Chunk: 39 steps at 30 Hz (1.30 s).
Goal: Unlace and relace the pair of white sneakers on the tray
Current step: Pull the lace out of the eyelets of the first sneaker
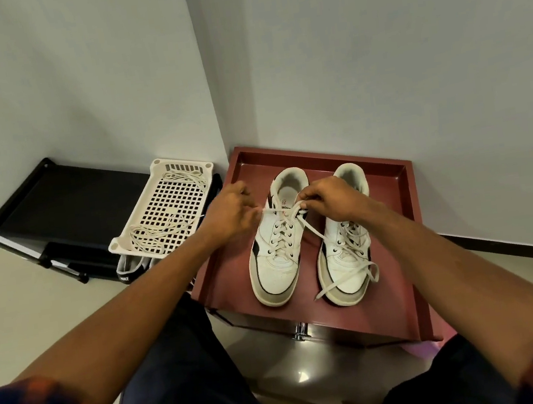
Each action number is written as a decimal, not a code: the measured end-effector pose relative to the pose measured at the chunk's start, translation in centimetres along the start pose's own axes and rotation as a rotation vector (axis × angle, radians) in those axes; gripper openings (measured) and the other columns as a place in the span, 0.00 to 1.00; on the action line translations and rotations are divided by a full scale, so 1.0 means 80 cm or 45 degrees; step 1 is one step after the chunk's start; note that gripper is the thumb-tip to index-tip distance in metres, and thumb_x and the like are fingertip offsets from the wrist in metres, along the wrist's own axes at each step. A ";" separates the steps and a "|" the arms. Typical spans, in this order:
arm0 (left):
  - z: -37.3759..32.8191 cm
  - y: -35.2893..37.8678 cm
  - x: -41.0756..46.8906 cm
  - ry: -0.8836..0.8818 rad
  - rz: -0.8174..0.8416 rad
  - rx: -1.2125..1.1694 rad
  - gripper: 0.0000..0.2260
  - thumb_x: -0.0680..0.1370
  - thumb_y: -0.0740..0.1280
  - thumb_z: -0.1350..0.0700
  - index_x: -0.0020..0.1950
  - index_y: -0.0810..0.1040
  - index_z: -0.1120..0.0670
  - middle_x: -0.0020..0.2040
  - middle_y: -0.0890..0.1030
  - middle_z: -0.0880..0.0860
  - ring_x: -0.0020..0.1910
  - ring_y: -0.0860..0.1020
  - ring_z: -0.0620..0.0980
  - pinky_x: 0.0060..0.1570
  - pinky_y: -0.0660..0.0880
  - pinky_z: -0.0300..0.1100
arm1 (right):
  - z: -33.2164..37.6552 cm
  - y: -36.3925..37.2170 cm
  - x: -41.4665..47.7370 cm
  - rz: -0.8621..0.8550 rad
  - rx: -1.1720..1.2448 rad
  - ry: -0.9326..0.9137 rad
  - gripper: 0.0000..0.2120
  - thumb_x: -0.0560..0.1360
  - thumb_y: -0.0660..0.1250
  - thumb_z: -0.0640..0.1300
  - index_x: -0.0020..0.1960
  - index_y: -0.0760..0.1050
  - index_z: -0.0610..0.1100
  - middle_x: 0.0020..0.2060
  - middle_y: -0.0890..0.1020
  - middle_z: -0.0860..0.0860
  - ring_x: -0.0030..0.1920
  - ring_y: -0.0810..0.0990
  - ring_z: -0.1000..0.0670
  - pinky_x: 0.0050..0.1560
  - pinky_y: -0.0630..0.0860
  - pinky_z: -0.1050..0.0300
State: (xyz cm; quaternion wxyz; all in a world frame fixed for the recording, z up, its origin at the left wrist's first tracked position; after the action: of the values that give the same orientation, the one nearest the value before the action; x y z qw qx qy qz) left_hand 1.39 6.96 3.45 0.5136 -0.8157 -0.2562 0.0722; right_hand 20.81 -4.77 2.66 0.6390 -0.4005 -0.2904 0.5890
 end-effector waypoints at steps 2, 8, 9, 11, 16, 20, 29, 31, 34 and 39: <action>0.034 -0.001 -0.018 -0.171 0.031 -0.055 0.07 0.77 0.71 0.53 0.48 0.86 0.55 0.48 0.76 0.51 0.49 0.75 0.49 0.52 0.75 0.49 | -0.001 0.003 0.002 -0.015 0.031 0.017 0.07 0.79 0.71 0.46 0.55 0.85 0.48 0.47 0.87 0.55 0.48 0.83 0.55 0.50 0.77 0.56; 0.031 -0.001 -0.009 -0.264 -0.026 -0.069 0.12 0.74 0.70 0.50 0.55 0.84 0.52 0.48 0.73 0.48 0.50 0.72 0.49 0.57 0.74 0.51 | 0.000 0.004 0.008 -0.006 -0.007 0.020 0.06 0.79 0.71 0.47 0.53 0.85 0.49 0.43 0.84 0.58 0.44 0.80 0.57 0.47 0.72 0.58; 0.014 -0.001 0.000 -0.228 -0.017 -0.073 0.18 0.72 0.67 0.47 0.60 0.82 0.51 0.50 0.73 0.49 0.53 0.71 0.50 0.58 0.72 0.49 | 0.000 0.004 0.007 0.002 -0.016 0.021 0.06 0.79 0.71 0.47 0.53 0.85 0.49 0.44 0.85 0.57 0.45 0.80 0.56 0.47 0.73 0.57; -0.026 0.001 0.019 -0.092 0.050 -0.030 0.25 0.71 0.63 0.44 0.67 0.79 0.48 0.55 0.74 0.51 0.56 0.70 0.50 0.57 0.69 0.47 | 0.002 0.005 0.009 0.002 -0.053 0.010 0.07 0.79 0.71 0.48 0.55 0.85 0.48 0.47 0.86 0.54 0.47 0.81 0.54 0.48 0.73 0.58; -0.066 0.033 0.039 0.148 0.250 0.392 0.16 0.79 0.63 0.40 0.59 0.83 0.46 0.59 0.75 0.49 0.59 0.69 0.52 0.51 0.66 0.47 | 0.004 0.002 0.010 0.001 -0.093 -0.008 0.08 0.80 0.70 0.47 0.55 0.85 0.47 0.47 0.87 0.51 0.48 0.82 0.52 0.47 0.72 0.58; -0.062 0.033 0.039 0.196 0.226 0.281 0.14 0.79 0.67 0.43 0.55 0.84 0.50 0.57 0.75 0.47 0.58 0.68 0.50 0.50 0.63 0.45 | 0.005 0.000 0.007 0.011 -0.113 -0.023 0.09 0.80 0.70 0.46 0.58 0.84 0.45 0.51 0.87 0.50 0.50 0.83 0.52 0.50 0.74 0.57; -0.042 0.004 0.030 0.188 0.094 0.313 0.10 0.78 0.66 0.49 0.50 0.83 0.53 0.55 0.75 0.53 0.55 0.73 0.54 0.52 0.71 0.52 | 0.005 -0.003 0.006 0.034 -0.079 -0.021 0.08 0.80 0.70 0.47 0.57 0.85 0.46 0.50 0.87 0.53 0.50 0.83 0.53 0.53 0.78 0.53; -0.014 -0.013 0.019 0.136 0.049 0.344 0.12 0.75 0.64 0.50 0.45 0.83 0.56 0.51 0.75 0.55 0.49 0.74 0.56 0.48 0.74 0.56 | -0.002 -0.007 0.004 0.012 -0.044 0.005 0.08 0.79 0.71 0.47 0.55 0.85 0.46 0.50 0.87 0.53 0.50 0.83 0.53 0.53 0.77 0.54; 0.047 -0.038 -0.014 -0.036 0.060 0.399 0.11 0.76 0.66 0.50 0.48 0.85 0.54 0.50 0.76 0.54 0.50 0.74 0.56 0.50 0.74 0.55 | -0.005 -0.007 0.007 0.004 -0.060 0.009 0.08 0.79 0.71 0.48 0.56 0.85 0.47 0.51 0.87 0.53 0.52 0.83 0.53 0.54 0.77 0.54; 0.059 -0.039 -0.031 -0.058 0.248 0.592 0.11 0.79 0.65 0.48 0.56 0.83 0.51 0.56 0.76 0.51 0.57 0.72 0.54 0.55 0.72 0.52 | -0.002 0.000 0.011 0.002 -0.029 0.011 0.09 0.79 0.72 0.49 0.56 0.85 0.47 0.50 0.87 0.53 0.51 0.83 0.53 0.55 0.79 0.49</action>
State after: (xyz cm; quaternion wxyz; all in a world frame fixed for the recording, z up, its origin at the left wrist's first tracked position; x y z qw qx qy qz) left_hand -3.61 10.59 3.62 0.6720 -0.6948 -0.1643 0.1967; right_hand 21.08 -3.97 2.52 0.6350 -0.4105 -0.2940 0.5846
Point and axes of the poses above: each hand's wrist, its own x-axis towards the middle knuckle, its own y-axis out of the palm, z = x × y, the point moved 5 cm from there along x, towards the middle knuckle
